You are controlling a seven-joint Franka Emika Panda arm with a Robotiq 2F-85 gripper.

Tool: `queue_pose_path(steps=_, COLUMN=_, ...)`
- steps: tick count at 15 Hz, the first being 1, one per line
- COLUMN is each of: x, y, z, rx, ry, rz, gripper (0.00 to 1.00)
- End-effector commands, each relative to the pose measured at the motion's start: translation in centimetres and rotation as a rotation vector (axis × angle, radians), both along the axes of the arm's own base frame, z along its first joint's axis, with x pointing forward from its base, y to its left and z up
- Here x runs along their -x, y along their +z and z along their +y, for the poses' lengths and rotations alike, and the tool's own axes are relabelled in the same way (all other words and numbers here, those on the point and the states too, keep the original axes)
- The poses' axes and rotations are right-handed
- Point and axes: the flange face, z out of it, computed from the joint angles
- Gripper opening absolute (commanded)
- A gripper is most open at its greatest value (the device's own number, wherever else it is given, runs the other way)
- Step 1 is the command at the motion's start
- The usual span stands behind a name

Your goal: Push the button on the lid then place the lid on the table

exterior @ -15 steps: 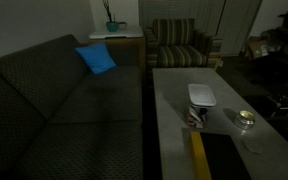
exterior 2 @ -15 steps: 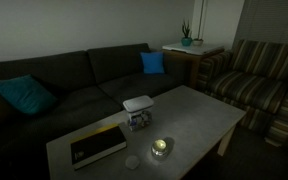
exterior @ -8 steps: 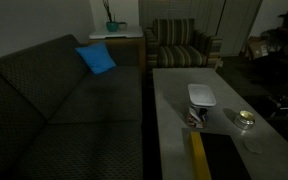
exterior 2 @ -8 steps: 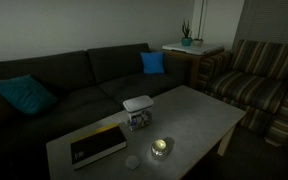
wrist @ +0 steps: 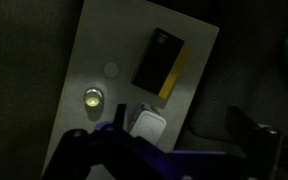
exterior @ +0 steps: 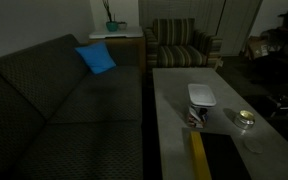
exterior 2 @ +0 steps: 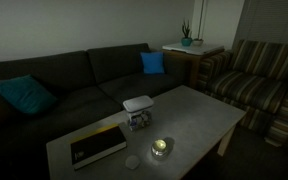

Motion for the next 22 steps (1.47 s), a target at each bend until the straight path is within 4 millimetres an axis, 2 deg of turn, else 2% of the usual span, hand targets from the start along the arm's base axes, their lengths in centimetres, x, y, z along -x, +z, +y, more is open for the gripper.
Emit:
queue_pose_path(steps=1, x=-3.3, y=-2.4, z=1.0, rx=-0.053, ry=-0.018, rz=0.013, gripper=1.00)
queue_pose_path(steps=5, x=-6.2, y=-5.6, z=1.7, rx=-0.074, ry=-0.063, rz=0.077, gripper=1.00)
queue_pose_path(steps=6, x=-4.2, y=-4.2, z=1.3, rx=-0.053, ry=-0.037, rz=0.043, gripper=1.00)
queue_pose_path(steps=9, x=-5.8, y=-6.0, z=1.5, rx=-0.057, ry=-0.049, rz=0.067, gripper=1.00)
queue_pose_path(steps=12, x=-6.2, y=-6.2, z=1.5, rx=-0.050, ry=-0.033, rz=0.043, gripper=1.00)
queue_pose_path(steps=14, x=-7.5, y=-7.2, z=1.5, rx=0.049, ry=0.002, rz=-0.029, gripper=1.00)
queue_pose_path(steps=17, x=-9.9, y=-10.5, z=1.5, rx=0.109, ry=0.088, rz=-0.053, gripper=1.00)
queue_pose_path(steps=22, x=-14.5, y=-16.9, z=1.9, rx=0.034, ry=0.106, rz=-0.063, gripper=1.00)
